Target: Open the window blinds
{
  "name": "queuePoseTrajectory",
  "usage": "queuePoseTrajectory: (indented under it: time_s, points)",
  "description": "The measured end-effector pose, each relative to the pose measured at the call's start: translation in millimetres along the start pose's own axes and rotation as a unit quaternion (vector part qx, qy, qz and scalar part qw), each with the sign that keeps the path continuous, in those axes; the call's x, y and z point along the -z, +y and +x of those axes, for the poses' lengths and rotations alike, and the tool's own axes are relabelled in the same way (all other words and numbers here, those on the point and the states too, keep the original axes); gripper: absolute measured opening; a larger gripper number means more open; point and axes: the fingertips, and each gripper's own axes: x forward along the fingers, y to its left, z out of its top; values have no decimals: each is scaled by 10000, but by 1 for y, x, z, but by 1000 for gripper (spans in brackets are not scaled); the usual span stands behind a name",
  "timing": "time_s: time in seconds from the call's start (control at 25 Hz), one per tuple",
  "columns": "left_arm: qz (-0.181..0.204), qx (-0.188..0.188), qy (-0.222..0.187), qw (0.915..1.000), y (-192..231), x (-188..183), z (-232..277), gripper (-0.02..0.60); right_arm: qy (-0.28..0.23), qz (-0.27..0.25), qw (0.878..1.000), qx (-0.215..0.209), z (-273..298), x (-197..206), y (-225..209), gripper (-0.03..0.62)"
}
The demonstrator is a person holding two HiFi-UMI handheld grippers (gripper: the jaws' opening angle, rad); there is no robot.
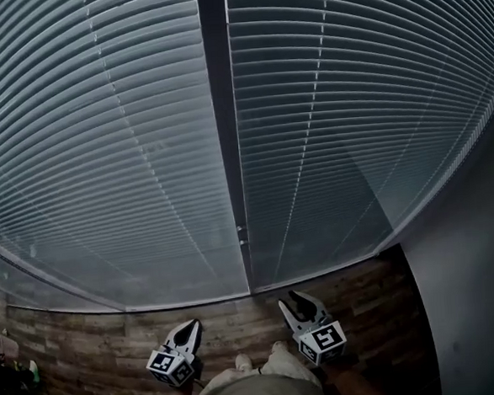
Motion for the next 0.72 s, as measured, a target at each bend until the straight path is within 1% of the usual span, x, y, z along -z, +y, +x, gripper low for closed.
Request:
queuePoseTrajectory:
  time_s: [0.16, 0.28, 0.4, 0.52, 0.6, 0.68, 0.72]
  points:
    - [77, -191, -87, 9997, -5, -6, 20, 9, 42, 34, 9995, -326, 7, -3, -17, 126]
    - [156, -257, -138, 9995, -8, -20, 38, 9, 37, 61, 9990, -446, 16, -16, -34, 126]
    - [119, -384, -248, 9989, -16, -31, 47, 9, -47, 20, 9986, -533, 20, -23, -44, 126]
    - [137, -336, -220, 9991, -23, -24, 54, 9, -67, -16, 9980, -626, 19, -25, -50, 126]
    - [70, -373, -181, 9991, -28, -21, 56, 9, -65, -3, 9976, -695, 16, -24, -52, 124]
    - [-6, -366, -202, 9991, -34, -23, 58, 9, -62, 68, 9973, -735, 13, -24, -57, 124]
    - [9, -303, -223, 9993, -38, -22, 60, 9, -64, 123, 9971, -749, 12, -24, -59, 124]
